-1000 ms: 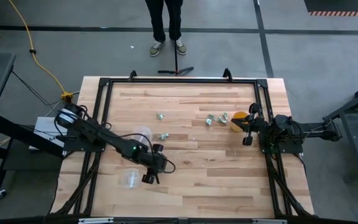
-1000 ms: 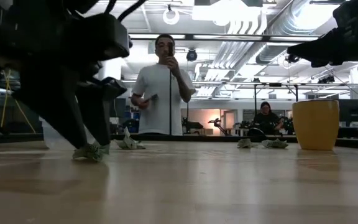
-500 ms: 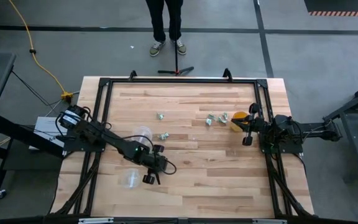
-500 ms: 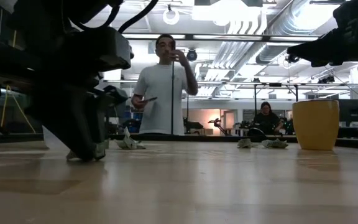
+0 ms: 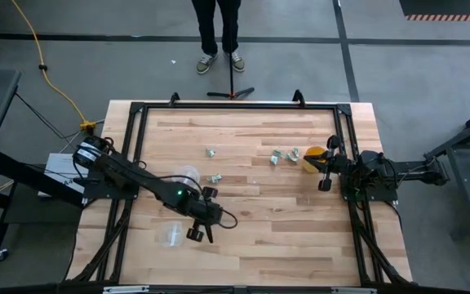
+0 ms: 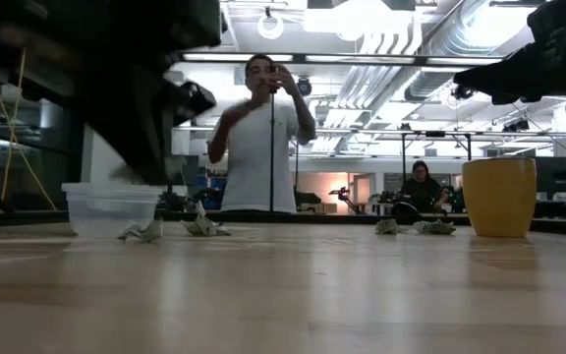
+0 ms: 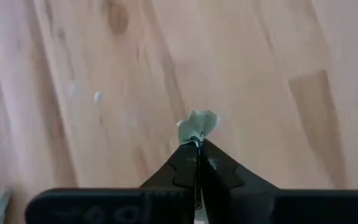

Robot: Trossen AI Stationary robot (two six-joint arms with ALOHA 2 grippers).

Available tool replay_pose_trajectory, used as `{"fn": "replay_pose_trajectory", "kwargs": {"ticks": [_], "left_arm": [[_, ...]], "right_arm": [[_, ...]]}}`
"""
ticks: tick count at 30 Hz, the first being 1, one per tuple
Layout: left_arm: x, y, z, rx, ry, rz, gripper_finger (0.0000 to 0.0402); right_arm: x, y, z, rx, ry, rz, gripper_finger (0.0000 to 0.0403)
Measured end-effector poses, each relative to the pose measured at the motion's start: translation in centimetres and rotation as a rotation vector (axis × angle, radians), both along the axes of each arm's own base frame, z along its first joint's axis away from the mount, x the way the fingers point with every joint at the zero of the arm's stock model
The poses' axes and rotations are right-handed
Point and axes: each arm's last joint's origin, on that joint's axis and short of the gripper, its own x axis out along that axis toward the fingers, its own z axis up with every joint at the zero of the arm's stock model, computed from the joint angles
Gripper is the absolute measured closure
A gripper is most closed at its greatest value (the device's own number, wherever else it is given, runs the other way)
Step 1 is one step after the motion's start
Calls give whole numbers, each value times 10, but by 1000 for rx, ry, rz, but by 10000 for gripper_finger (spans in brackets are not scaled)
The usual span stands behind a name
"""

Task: Pick and place Stevia / Truvia into bins
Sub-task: Put the stevia packet in the bottom transparent container

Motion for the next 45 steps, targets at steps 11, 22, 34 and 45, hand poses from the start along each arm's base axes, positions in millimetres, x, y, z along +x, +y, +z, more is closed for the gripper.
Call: {"fn": "replay_pose_trajectory", "kwargs": {"ticks": [11,22,34,45], "left_arm": [[-20,-37,57,-143,243,197,367],[-53,-58,36,-82,370,327,379],[-67,-64,35,-68,443,416,340],[-65,-42,36,113,350,628,312]], "right_arm": [[1,0,0,0,4,2,396],[1,0,0,-1,1,3,396],[1,0,0,-1,1,3,396],[1,0,0,-1,4,2,396]]}}
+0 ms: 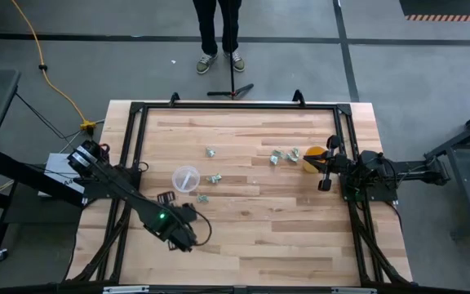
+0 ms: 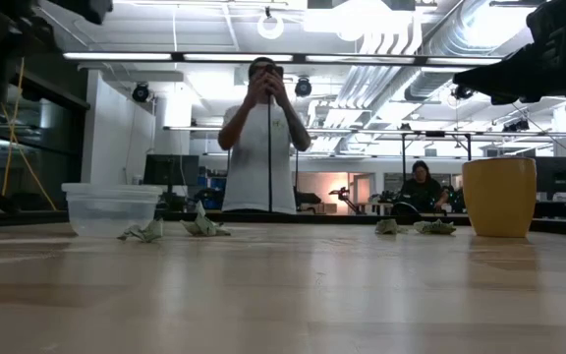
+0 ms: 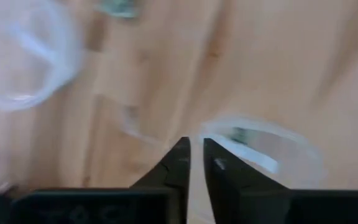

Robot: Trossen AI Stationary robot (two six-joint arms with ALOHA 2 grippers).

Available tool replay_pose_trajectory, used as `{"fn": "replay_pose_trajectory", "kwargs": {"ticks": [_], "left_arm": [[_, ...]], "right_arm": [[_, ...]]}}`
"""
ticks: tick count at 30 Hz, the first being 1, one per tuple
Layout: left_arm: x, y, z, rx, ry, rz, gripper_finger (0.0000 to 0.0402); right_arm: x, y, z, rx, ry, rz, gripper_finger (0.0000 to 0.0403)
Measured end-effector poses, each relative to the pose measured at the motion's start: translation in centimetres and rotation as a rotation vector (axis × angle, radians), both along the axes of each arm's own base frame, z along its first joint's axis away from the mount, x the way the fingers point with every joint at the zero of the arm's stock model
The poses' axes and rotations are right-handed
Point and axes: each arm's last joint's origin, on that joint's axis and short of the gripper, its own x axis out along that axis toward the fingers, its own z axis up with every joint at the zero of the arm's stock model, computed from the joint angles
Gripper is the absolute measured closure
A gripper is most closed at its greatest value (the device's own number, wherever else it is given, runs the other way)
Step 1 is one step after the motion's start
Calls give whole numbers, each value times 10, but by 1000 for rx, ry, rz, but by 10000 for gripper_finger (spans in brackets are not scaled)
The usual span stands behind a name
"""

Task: Pick and place Stevia / Truvia into bins
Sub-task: Put the stevia packet in the bottom transparent container

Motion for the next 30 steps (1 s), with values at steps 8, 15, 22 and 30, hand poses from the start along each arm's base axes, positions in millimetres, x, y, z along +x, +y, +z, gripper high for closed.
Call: {"fn": "replay_pose_trajectory", "kwargs": {"ticks": [8,15,22,30], "left_arm": [[36,32,1,44,-139,-79,186],[64,55,-10,65,-182,-269,140],[75,83,-48,-18,-114,-315,156],[69,105,-72,-23,-64,-264,172]], "right_arm": [[0,0,0,0,0,-1,396],[0,0,-1,0,10,-2,396],[0,0,-3,-1,27,-2,396],[0,0,-3,-1,29,-3,396]]}}
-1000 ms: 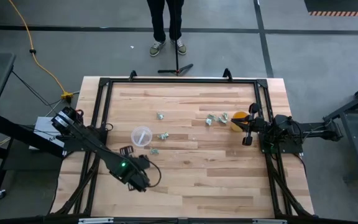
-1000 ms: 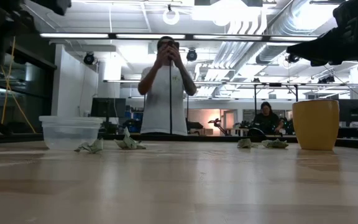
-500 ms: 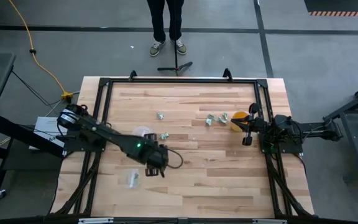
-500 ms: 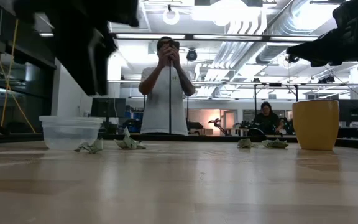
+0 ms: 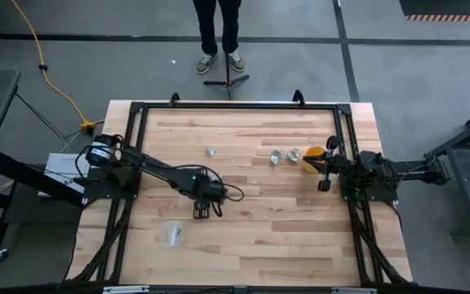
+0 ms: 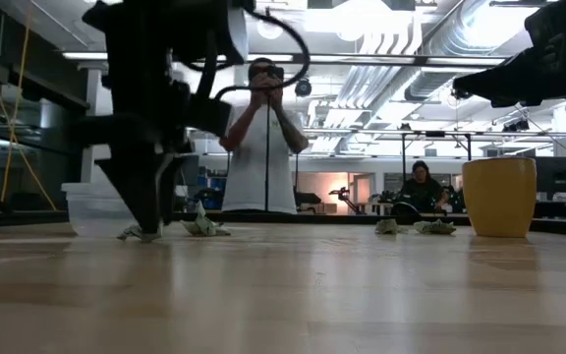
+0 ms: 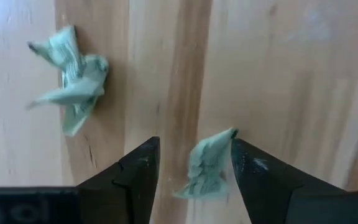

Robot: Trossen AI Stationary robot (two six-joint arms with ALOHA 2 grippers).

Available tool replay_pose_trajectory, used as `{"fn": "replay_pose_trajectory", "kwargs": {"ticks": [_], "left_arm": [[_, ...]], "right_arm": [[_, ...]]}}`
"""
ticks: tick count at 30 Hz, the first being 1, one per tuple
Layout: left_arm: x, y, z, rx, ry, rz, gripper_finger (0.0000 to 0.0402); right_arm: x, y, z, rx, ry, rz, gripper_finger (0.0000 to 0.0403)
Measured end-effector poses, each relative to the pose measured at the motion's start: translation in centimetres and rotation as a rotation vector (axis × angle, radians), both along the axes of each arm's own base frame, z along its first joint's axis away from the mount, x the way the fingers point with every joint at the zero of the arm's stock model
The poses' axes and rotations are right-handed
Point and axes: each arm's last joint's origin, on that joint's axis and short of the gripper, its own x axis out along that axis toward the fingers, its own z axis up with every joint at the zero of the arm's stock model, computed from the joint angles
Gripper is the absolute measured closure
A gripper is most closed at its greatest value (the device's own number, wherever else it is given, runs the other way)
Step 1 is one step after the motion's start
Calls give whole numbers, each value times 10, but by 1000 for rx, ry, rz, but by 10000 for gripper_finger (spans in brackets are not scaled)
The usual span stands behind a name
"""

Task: Pick and place Stevia / Truvia into bins
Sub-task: Put the stevia packet in the bottom transparent container

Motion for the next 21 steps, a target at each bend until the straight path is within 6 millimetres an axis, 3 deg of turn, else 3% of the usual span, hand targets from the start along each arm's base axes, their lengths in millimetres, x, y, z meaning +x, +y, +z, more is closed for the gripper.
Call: {"fn": "replay_pose_trajectory", "kwargs": {"ticks": [9,21], "left_arm": [[-4,-1,-9,-66,-4,-73,197],[2,-3,-3,-61,-11,-149,368]], "right_arm": [[0,0,0,0,1,0,396],[0,0,0,0,1,0,396]]}}
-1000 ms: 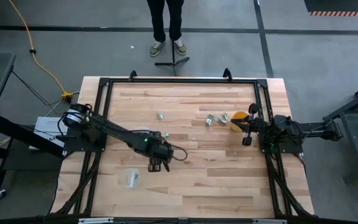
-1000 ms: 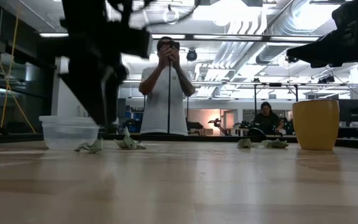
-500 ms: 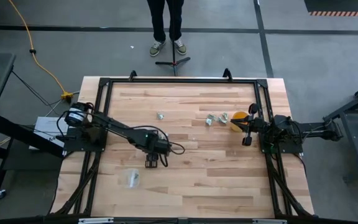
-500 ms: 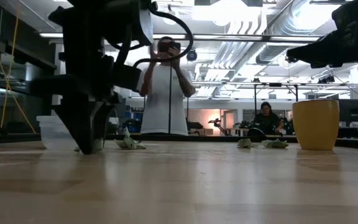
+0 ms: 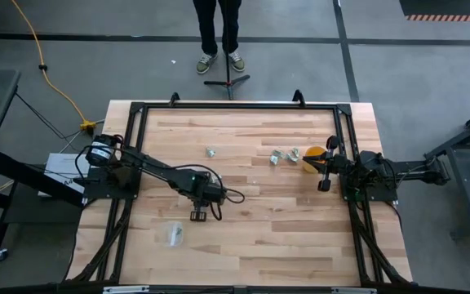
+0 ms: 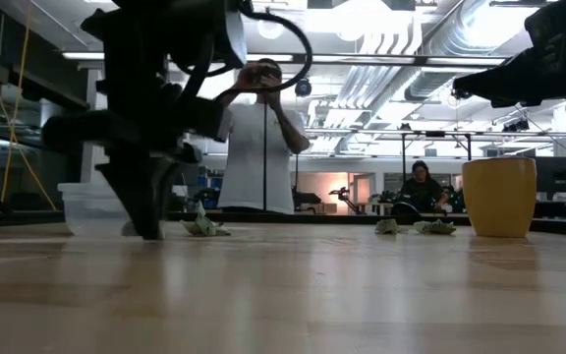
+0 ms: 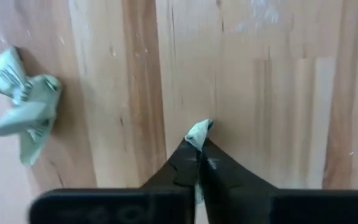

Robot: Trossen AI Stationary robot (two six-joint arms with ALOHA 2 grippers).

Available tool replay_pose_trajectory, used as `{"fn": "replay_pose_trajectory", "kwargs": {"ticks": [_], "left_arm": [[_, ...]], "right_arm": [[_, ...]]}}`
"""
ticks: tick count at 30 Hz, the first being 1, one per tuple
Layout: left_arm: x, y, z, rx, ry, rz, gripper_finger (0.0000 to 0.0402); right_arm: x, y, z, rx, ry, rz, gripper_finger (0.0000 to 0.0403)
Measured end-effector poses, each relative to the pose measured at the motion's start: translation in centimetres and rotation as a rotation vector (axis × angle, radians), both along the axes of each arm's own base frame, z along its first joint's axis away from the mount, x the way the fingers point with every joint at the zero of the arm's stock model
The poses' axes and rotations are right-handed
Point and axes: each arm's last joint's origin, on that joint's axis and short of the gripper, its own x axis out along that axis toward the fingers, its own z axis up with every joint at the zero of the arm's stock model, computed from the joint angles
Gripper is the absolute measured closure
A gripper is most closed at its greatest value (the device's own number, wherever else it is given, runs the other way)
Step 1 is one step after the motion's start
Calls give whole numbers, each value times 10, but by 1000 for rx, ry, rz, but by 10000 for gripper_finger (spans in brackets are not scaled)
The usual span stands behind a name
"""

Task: Pick and place Stevia / Truvia into bins
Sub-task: Put the stevia packet in the bottom transparent container

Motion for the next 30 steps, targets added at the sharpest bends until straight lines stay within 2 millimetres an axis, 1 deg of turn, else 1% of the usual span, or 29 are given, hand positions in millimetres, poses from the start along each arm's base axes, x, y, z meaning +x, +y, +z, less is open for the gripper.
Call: {"fn": "replay_pose_trajectory", "kwargs": {"ticks": [1,5,9,12,16,18,22,24,27,30], "left_arm": [[1,0,3,0,-1,0,375],[4,-3,18,-17,47,7,374],[3,-12,37,-38,117,66,348],[-2,-26,51,-61,169,84,344],[-9,-49,70,-60,214,105,374],[-13,-62,77,-78,218,126,375],[-23,-88,81,-95,210,151,374],[-32,-100,79,-84,218,172,364],[-43,-113,74,-70,235,219,348],[-52,-124,73,-61,231,231,354]], "right_arm": [[0,0,0,0,0,0,396],[0,0,0,0,0,0,396],[0,0,0,0,0,0,396],[0,0,0,0,0,0,396],[0,0,0,0,0,0,396],[0,0,0,0,0,0,396],[0,0,0,0,0,0,396],[0,0,0,0,0,0,396],[0,0,0,0,0,0,396],[0,0,0,0,0,0,396]]}}
